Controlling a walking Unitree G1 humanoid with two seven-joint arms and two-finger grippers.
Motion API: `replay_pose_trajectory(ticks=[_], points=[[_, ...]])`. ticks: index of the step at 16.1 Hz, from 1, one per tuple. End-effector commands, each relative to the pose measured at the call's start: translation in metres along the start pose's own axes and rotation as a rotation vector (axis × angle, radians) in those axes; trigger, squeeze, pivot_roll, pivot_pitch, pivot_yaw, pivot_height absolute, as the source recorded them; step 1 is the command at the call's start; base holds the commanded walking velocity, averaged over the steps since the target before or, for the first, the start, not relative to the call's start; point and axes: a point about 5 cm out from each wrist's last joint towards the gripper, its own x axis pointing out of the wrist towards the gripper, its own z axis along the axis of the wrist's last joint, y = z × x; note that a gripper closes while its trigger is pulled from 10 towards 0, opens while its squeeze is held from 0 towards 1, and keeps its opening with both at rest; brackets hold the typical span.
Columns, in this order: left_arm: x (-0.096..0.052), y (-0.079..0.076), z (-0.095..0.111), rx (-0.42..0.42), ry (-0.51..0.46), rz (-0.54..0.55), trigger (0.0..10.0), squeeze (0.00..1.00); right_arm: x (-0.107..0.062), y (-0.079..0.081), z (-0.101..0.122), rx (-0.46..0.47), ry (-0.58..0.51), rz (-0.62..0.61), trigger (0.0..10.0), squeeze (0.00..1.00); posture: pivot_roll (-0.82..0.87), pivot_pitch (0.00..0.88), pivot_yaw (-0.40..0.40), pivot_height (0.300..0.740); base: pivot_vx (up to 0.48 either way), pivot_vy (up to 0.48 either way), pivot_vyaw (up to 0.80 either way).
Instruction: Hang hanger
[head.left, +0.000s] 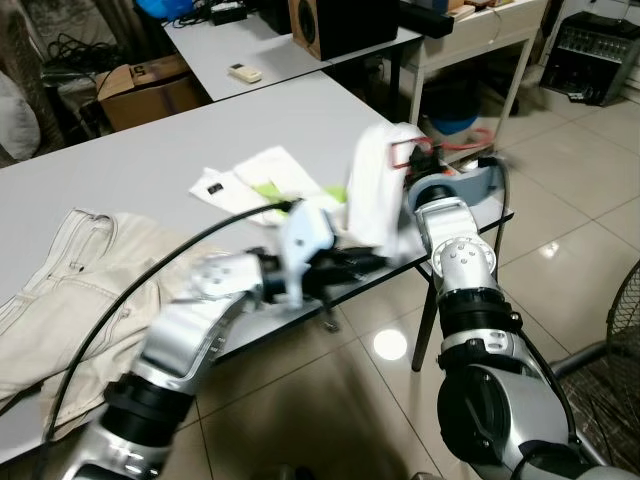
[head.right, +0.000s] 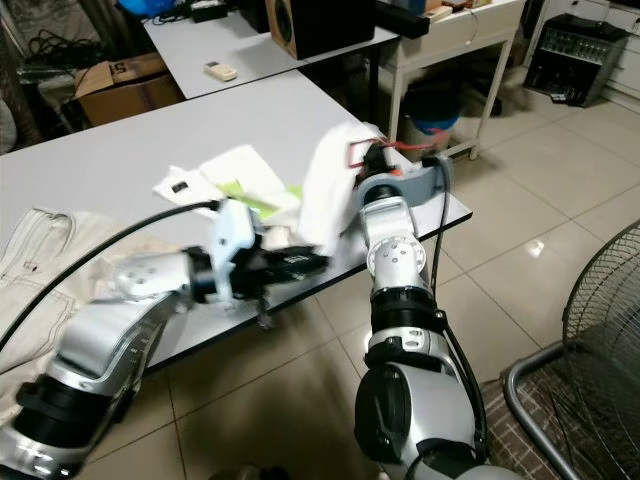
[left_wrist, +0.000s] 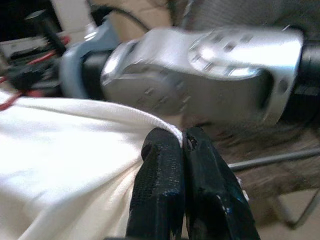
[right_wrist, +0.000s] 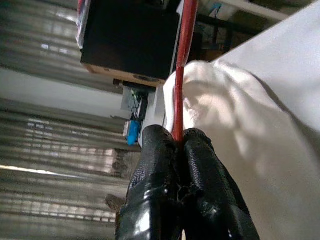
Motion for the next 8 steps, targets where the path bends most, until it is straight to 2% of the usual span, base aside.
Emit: replay_pose_trajectory(ticks=[1,3,4,5,6,8], points=[[0.01,-0.014,0.005,-0.01,-0.023,-0.086,0.5,0.0,0.001,0.017,-0.01,0.02,-0.006,0.036,10.0,0.0,-0.12,0.029,0.118,0.74,0.0,0.0,0.0],[0.014,-0.015,0.004,-0.022,-0.019,-0.071,0.4,0.0,0.001,0.021,-0.014,0.044,-0.003,0.052,10.0,0.0,-0.12,0.029,0.118,0.74,0.0,0.0,0.0],[0.015,-0.009,-0.003,-0.006,0.028,-0.005,3.6,0.0,-0.002,0.027,-0.019,0.079,0.023,0.093,10.0,0.0,-0.12,0.03,0.118,0.74,0.0,0.0,0.0],[0.014,-0.002,-0.01,0.024,0.078,0.06,5.9,0.0,-0.005,0.032,-0.023,0.087,0.048,0.137,10.0,0.0,-0.12,0.03,0.118,0.74,0.0,0.0,0.0],[0.011,0.003,-0.012,0.027,0.098,0.097,10.0,0.0,-0.007,0.034,-0.024,0.083,0.068,0.166,10.0,0.0,-0.13,0.03,0.116,0.74,0.0,0.0,0.0],[0.008,0.006,-0.01,-0.007,0.078,0.108,10.0,0.0,-0.009,0.034,-0.024,0.061,0.079,0.18,10.0,0.0,-0.13,0.03,0.115,0.74,0.0,0.0,0.0]])
